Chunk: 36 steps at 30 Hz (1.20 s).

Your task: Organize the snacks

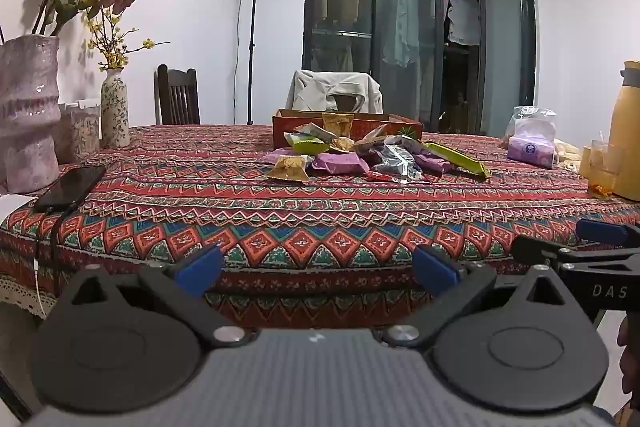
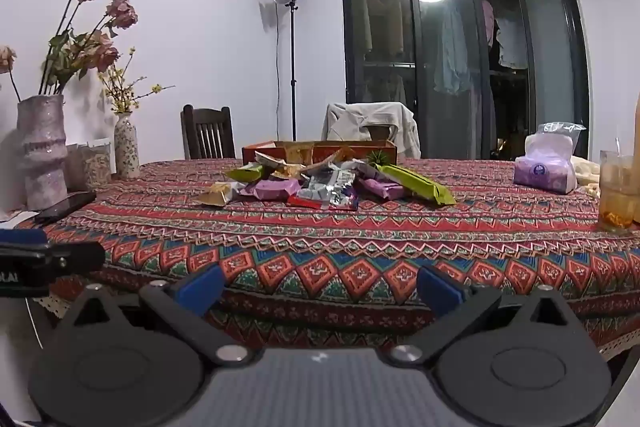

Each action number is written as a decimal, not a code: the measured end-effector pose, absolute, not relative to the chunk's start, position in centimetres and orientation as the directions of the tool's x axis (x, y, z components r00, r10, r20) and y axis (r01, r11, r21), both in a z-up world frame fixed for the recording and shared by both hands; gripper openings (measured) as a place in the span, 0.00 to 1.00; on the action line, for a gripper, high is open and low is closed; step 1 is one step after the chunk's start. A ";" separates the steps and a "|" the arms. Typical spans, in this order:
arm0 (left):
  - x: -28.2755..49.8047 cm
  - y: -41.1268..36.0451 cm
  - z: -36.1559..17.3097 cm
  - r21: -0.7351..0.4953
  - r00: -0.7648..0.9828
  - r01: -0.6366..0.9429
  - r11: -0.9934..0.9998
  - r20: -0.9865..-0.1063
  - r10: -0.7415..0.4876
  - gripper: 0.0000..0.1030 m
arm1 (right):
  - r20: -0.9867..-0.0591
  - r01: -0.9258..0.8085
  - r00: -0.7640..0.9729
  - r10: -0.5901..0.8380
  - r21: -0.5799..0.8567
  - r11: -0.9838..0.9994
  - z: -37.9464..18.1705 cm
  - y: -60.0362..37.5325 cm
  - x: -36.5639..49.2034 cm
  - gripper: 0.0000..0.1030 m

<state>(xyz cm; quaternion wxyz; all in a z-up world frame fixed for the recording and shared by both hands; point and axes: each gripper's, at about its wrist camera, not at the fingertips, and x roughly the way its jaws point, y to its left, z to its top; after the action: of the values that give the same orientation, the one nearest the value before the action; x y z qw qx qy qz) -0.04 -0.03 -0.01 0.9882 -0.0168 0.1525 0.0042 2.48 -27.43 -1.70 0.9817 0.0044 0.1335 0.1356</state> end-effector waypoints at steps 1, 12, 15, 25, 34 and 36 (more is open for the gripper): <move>-0.1 0.0 0.0 -0.026 0.954 -0.013 1.000 -0.300 0.005 1.00 | -0.266 -0.265 0.926 0.268 0.049 0.963 -1.8 -27.4 2.6 1.00; 0.1 -0.3 -0.2 -0.007 0.951 -0.007 1.000 -0.309 0.004 1.00 | -0.243 -0.267 0.933 0.267 0.030 0.963 -1.2 -26.4 2.3 1.00; 0.2 -0.2 -0.2 -0.011 0.950 -0.005 1.000 -0.311 0.001 1.00 | -0.234 -0.269 0.934 0.271 0.039 0.962 -1.3 -27.0 1.8 1.00; -0.1 -0.2 -0.1 -0.009 0.952 -0.010 1.000 -0.306 0.007 1.00 | -0.235 -0.274 0.931 0.278 0.050 0.960 -1.5 -27.1 1.6 1.00; -0.2 -0.3 -0.1 -0.004 0.953 -0.016 1.000 -0.303 0.014 1.00 | -0.249 -0.286 0.924 0.290 0.054 0.957 -1.6 -26.8 1.9 1.00; -0.3 -0.4 -0.2 -0.001 0.953 -0.016 1.000 -0.303 0.015 1.00 | -0.251 -0.286 0.923 0.291 0.056 0.956 -1.7 -26.9 1.9 1.00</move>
<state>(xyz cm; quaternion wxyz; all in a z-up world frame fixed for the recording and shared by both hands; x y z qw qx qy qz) -0.28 -0.43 -0.16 0.9882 -0.0020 0.1532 0.0080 1.87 -26.85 -1.69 0.9806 0.0090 0.1294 0.1472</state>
